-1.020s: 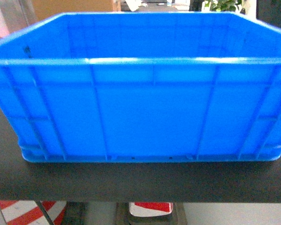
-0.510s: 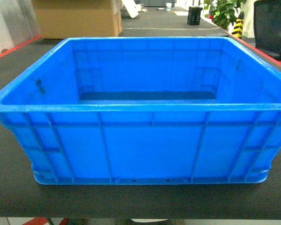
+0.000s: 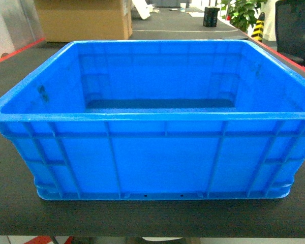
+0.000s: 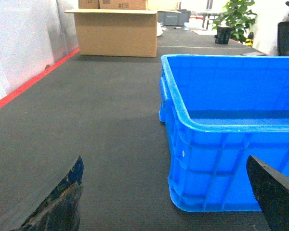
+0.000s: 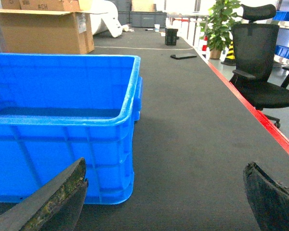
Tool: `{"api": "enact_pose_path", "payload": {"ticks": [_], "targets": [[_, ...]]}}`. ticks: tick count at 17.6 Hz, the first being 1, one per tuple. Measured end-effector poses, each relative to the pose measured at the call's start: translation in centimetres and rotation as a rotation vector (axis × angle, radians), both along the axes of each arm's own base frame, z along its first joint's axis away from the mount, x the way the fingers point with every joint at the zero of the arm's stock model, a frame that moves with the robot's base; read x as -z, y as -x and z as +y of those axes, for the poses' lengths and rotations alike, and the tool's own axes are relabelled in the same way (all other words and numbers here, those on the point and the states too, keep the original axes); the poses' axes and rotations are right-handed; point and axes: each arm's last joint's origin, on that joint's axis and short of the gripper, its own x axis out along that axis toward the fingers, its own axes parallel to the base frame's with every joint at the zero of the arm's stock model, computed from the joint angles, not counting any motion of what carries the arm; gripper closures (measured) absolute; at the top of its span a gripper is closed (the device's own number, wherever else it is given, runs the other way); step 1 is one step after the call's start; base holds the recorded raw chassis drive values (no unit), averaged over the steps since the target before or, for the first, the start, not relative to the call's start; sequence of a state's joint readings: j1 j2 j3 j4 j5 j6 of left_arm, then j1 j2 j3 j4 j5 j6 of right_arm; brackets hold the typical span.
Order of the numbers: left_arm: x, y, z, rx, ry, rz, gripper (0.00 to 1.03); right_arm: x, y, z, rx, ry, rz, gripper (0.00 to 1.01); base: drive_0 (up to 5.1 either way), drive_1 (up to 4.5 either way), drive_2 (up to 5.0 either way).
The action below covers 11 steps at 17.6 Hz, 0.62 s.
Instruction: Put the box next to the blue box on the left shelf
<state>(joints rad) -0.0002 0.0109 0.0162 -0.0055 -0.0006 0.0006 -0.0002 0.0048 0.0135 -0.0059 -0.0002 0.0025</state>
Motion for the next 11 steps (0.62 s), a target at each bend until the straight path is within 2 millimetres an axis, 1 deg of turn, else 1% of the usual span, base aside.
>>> {"api": "enact_pose_path", "payload": {"ticks": [11], "targets": [[0.0, 0.0, 0.0, 0.0, 0.0, 0.0, 0.05, 0.0, 0.0, 0.0, 0.0, 0.0, 0.0, 0.03, 0.0, 0.0, 0.0]]}}
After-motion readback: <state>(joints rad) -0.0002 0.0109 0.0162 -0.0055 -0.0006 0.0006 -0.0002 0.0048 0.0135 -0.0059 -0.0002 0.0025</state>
